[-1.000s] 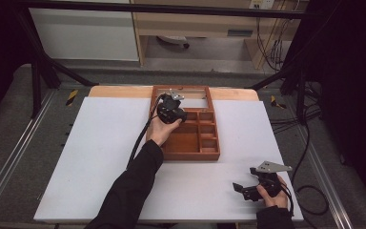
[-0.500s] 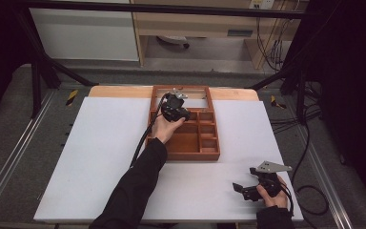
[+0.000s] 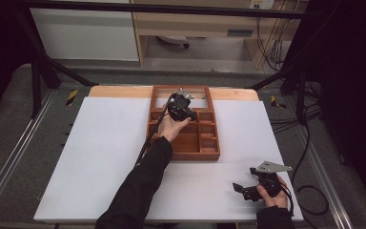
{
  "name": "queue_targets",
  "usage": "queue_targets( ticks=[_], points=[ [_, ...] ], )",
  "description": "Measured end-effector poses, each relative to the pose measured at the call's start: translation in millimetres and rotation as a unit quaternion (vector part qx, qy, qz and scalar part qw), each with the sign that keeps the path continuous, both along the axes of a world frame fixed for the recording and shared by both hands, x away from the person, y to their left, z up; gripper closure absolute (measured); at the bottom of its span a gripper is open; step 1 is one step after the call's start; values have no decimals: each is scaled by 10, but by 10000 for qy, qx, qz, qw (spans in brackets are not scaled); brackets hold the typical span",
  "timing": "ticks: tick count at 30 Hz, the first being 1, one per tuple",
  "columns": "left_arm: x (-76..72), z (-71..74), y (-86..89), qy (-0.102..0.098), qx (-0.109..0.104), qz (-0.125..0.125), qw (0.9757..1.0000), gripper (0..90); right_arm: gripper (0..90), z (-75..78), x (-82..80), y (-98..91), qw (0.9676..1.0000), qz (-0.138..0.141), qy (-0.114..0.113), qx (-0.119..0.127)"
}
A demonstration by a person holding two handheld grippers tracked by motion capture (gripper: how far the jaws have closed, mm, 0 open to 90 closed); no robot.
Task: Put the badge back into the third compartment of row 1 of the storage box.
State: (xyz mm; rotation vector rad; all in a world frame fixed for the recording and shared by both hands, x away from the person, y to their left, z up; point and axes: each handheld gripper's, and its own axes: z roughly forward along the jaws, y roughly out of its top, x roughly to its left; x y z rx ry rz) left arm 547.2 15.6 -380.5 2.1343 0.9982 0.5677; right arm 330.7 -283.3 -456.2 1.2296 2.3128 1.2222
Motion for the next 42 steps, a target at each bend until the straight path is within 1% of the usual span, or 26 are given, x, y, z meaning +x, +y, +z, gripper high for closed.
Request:
queue_targets(
  ticks=[3, 8, 11, 19, 24, 27, 34, 36, 37, 42],
  points=[
    [20, -30, -6, 34, -12, 24, 10000, 477, 9, 3, -1, -3, 10000, -11, 8, 4],
    [33, -62, -28, 64, 21, -22, 10000, 477, 9, 4, -4, -5, 10000, -7, 18, 24],
    [35, -79, -46, 65, -7, -16, 10000, 477, 9, 5, -2, -8, 10000, -6, -6, 25],
    [47, -133, -78, 138, 36, -68, 9999, 477, 9, 2, 0, -5, 10000, -4, 3, 23],
    [50, -169, -96, 187, 4, -92, 9998, 477, 9, 2, 1, -10, 10000, 2, -8, 23],
    [48, -181, -107, 201, 35, -117, 9997, 477, 9, 1, 0, -6, 10000, -3, 2, 15],
    [66, -222, -102, 277, 65, -115, 9995, 476, 9, 0, 1, -6, 10000, 1, 10, 18],
    [71, -235, -102, 293, 31, -102, 9995, 476, 9, 1, 1, -7, 10000, 2, 8, 21],
    [72, -238, -102, 308, 62, -114, 9994, 476, 9, 0, 2, -7, 10000, 1, 6, 21],
    [71, -249, -110, 306, 81, -110, 9994, 476, 9, -1, 1, -5, 10000, -1, 15, 22]
  ],
)
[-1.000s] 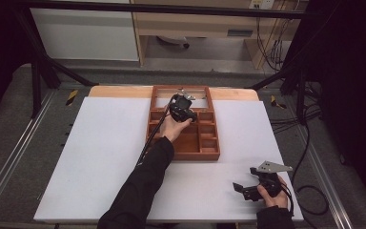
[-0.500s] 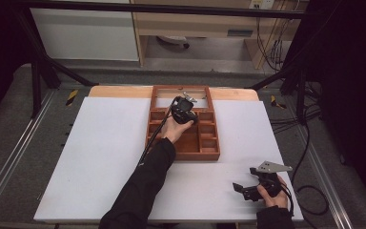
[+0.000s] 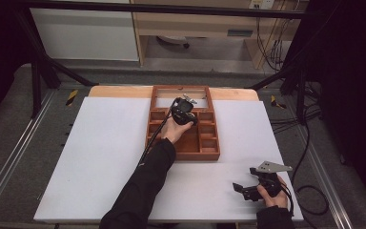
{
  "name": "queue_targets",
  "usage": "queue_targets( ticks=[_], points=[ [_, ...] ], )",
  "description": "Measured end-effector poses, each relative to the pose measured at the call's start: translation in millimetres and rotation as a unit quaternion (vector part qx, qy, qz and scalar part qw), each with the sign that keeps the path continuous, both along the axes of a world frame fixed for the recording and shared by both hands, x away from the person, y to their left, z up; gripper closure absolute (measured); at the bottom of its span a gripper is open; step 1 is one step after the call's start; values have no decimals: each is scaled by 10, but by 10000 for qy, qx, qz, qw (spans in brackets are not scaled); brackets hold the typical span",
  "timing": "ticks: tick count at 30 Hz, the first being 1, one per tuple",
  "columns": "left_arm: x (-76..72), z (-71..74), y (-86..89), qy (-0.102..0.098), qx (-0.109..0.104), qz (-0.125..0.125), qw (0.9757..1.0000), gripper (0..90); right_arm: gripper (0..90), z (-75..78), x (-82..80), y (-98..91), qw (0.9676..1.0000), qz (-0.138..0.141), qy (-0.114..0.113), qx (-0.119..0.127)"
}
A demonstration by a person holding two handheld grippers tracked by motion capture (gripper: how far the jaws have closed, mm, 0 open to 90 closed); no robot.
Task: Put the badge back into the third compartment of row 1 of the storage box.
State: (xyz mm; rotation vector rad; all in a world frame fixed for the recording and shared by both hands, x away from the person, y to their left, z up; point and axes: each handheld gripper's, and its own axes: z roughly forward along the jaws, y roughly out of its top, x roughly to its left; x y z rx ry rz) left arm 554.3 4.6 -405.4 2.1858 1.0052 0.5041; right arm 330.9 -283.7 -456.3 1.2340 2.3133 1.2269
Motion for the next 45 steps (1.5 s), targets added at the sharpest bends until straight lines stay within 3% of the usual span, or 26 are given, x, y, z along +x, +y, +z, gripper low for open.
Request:
queue_targets(
  ticks=[12, 15, 25, 31, 36, 39, 45],
  points=[
    [-1, 15, 6, 25, -42, 3, 10000, 437, 9, 1, 0, 3, 10000, -1, 9, 12],
    [-20, 53, 20, 50, -41, -87, 9999, 406, 9, -2, 2, 5, 10000, 13, 1, 5],
    [-204, 292, 89, -127, -142, -360, 9992, 299, 9, 0, 1, 5, 10000, 19, -14, -1],
    [-338, 348, 230, -200, -98, -321, 9992, 234, 9, 0, 4, 4, 10000, 16, -22, -18],
    [-446, 369, 401, -171, -275, -251, 9992, 187, 9, -2, 6, 4, 10000, 9, -18, -35],
    [-516, 376, 505, -183, -196, -219, 9994, 165, 9, -3, 5, 8, 10000, -2, -13, -30],
    [-691, 416, 702, -240, -312, -206, 9990, 125, 9, -5, 7, 7, 10000, -18, -10, -55]
  ],
)
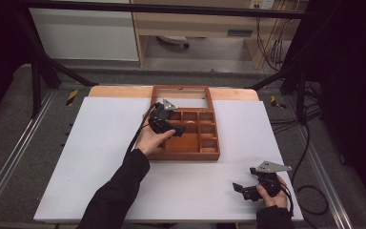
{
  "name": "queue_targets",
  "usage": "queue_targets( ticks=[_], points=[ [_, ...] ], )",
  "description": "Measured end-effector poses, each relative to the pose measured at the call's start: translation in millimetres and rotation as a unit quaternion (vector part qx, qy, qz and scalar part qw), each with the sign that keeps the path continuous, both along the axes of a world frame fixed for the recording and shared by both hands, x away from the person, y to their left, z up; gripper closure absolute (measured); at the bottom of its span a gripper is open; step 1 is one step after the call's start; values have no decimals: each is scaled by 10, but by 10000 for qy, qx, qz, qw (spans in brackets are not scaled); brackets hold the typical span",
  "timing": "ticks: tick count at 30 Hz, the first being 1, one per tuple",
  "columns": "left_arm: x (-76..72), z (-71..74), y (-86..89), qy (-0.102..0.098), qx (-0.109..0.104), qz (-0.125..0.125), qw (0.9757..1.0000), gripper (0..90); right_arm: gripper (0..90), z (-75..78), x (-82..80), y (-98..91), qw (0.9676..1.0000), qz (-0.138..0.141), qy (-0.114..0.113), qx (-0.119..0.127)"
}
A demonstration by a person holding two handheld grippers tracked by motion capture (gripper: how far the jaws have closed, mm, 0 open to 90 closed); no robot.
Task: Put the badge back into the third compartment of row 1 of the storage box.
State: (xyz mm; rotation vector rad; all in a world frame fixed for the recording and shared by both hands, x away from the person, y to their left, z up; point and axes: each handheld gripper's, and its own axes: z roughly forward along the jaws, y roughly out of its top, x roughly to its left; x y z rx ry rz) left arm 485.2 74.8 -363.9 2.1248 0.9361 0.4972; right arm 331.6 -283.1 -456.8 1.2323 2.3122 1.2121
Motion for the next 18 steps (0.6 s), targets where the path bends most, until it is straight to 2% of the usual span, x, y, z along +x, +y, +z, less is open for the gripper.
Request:
queue_targets(
  ticks=[4, 6, 11, 18],
  points=[
    [-113, 37, 124, -16, -124, -13, 9999, 91, 8, 0, -1, 0, 10000, -2, 2, -1],
    [-169, 37, 178, -8, -76, -30, 10000, 67, 8, 1, -1, -1, 10000, -15, -4, -3],
    [-331, -29, 332, -128, -62, 48, 9999, 35, 8, 1, -2, 0, 10000, -20, 7, -8],
    [-525, -116, 583, -114, -150, 83, 9998, 36, 8, -2, -2, 2, 10000, -25, 20, -27]
  ],
)
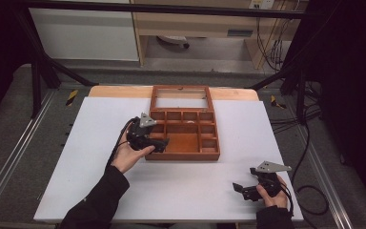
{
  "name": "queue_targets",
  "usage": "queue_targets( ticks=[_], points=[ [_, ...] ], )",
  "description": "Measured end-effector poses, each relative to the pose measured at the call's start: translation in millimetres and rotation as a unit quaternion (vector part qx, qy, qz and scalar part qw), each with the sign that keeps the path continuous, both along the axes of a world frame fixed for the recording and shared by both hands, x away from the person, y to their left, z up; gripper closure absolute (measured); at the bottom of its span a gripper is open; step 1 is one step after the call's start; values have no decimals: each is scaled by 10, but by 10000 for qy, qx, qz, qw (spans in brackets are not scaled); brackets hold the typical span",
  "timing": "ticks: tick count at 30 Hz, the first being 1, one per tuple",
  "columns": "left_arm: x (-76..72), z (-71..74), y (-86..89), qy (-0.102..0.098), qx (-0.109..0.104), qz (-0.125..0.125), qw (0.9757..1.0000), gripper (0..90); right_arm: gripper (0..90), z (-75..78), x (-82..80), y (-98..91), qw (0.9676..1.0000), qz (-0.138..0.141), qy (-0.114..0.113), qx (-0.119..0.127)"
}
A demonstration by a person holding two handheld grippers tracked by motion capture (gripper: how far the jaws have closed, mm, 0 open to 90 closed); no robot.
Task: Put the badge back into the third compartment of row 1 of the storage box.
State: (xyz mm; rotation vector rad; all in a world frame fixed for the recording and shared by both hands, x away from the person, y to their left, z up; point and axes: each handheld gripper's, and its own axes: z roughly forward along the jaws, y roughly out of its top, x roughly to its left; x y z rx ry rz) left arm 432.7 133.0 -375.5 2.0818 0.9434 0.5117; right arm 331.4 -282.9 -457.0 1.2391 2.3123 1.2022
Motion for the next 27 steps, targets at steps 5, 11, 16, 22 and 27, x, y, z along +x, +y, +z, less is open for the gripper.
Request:
queue_targets(
  ticks=[5, 11, 16, 22, 27],
  points=[
    [-172, -31, 172, -121, -68, -31, 9999, 40, 8, -3, 2, 0, 10000, -4, 3, -9],
    [-378, -129, 392, -167, -121, -47, 9998, 39, 8, -2, 0, -2, 10000, -17, -4, -22],
    [-542, -272, 599, -121, -138, 18, 9998, 42, 7, -1, 0, -2, 10000, -28, 8, -23],
    [-701, -438, 841, -61, -138, 146, 9998, 42, 7, -1, 0, -2, 10000, -30, 11, -31],
    [-814, -551, 1006, -43, -125, 242, 9996, 43, 7, -3, 1, -1, 10000, -18, 10, -49]
  ],
)
